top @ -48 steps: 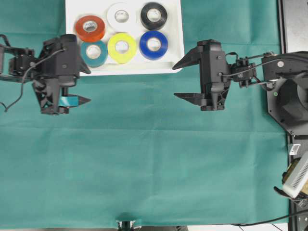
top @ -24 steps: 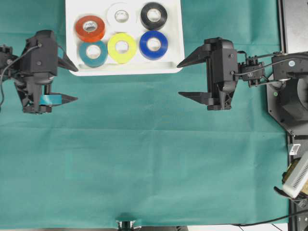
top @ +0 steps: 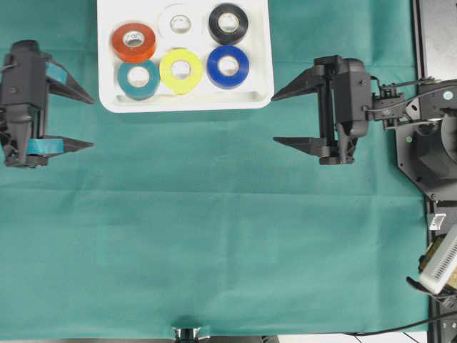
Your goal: Put the tape alternately from left to right into the white case.
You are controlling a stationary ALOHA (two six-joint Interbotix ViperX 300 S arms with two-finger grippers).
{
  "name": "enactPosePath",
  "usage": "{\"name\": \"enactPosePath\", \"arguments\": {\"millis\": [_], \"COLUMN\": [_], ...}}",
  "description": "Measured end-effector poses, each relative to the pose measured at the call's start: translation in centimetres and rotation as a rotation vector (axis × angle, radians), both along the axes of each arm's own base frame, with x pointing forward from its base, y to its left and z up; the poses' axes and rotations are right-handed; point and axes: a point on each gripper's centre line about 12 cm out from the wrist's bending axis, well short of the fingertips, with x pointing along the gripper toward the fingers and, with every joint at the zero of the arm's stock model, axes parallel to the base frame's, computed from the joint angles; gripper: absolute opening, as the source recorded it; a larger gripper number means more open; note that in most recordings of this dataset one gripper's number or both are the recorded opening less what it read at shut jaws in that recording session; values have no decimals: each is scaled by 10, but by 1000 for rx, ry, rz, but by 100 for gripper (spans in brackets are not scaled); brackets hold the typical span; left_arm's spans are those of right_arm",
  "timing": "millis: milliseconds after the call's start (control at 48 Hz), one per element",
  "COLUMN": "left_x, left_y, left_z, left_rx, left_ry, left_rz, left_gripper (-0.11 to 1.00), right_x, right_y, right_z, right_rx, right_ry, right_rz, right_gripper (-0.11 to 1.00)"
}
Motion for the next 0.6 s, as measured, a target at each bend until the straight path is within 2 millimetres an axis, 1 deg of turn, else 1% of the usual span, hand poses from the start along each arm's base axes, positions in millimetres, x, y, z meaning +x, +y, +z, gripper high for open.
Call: {"name": "enactPosePath", "arguments": {"millis": [83,354,604], "left_x": [-7,-28,-48], "left_y": [0,0,-1], "left_z": [0,10,16], "left_rx": [0,3,4], "left_ry": [-18,-130,-212], "left_rz": [0,1,2], "left_gripper": [97,97,97], "right_x": [-4,-16,-29], "right_y": [1,3,4], "right_z": [2,8,8], "right_rx": [2,0,0], "right_ry": [-15,-67,-87], "right_rz": [3,11,10], "right_gripper": [81,81,82]}}
